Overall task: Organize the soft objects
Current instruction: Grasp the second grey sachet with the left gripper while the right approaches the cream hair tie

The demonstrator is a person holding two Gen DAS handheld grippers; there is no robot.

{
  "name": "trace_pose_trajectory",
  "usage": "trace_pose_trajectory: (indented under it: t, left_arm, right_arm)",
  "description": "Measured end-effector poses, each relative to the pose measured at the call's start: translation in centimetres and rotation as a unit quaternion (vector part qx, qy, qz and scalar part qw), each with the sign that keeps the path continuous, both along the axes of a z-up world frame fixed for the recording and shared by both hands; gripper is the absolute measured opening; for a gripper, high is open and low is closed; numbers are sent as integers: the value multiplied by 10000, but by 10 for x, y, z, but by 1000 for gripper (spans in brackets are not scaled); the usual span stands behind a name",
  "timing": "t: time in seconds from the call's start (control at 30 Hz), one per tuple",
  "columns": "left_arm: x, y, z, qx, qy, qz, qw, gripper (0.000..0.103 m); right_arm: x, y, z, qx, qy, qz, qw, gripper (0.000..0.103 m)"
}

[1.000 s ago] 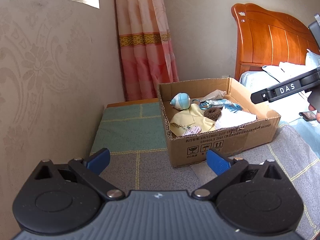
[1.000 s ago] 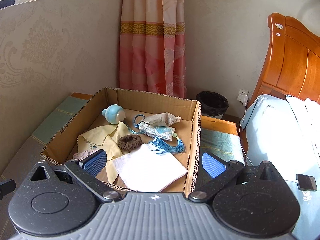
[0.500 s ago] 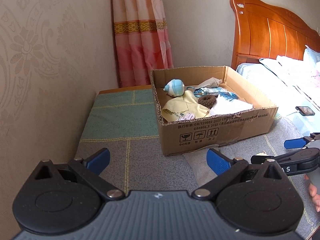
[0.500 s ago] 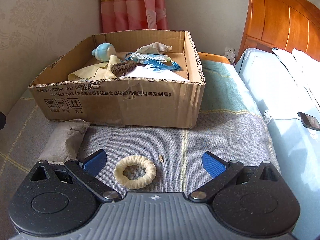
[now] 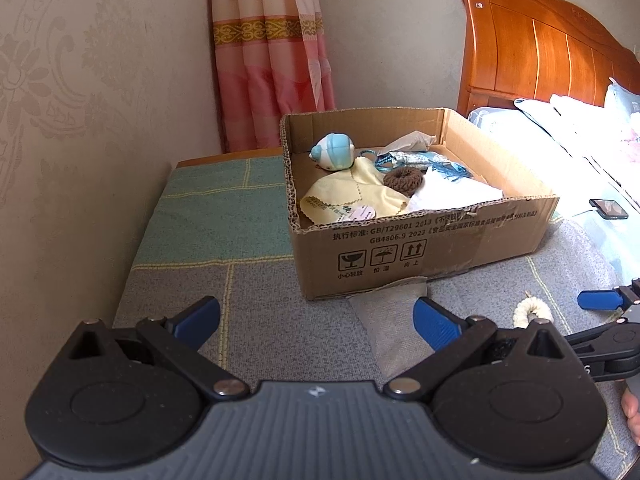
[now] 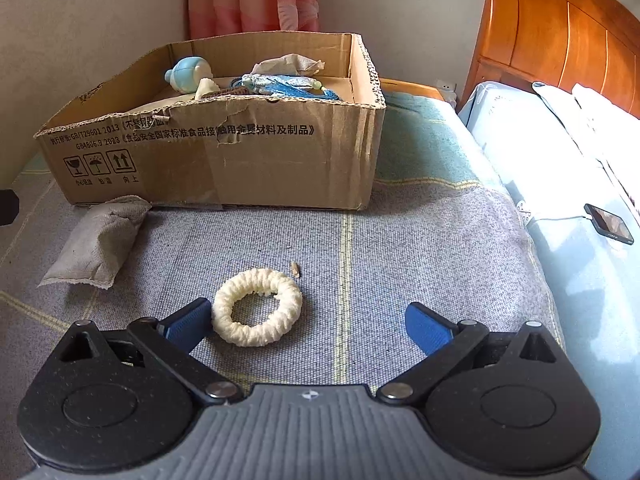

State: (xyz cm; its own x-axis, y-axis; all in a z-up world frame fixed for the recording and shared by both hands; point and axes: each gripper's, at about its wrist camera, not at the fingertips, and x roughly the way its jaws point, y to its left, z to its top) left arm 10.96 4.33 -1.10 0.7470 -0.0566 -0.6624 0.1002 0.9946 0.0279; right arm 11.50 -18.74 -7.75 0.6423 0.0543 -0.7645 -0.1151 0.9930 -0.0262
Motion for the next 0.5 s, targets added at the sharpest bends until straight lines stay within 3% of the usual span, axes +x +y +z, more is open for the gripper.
trace_pose_trajectory:
  t: [0.5]
  left_arm:
    - [48, -39, -48, -268, 735, -132, 9968, 102]
  right_arm:
    - [-6, -4, -2, 24, -205, 190, 9996, 103]
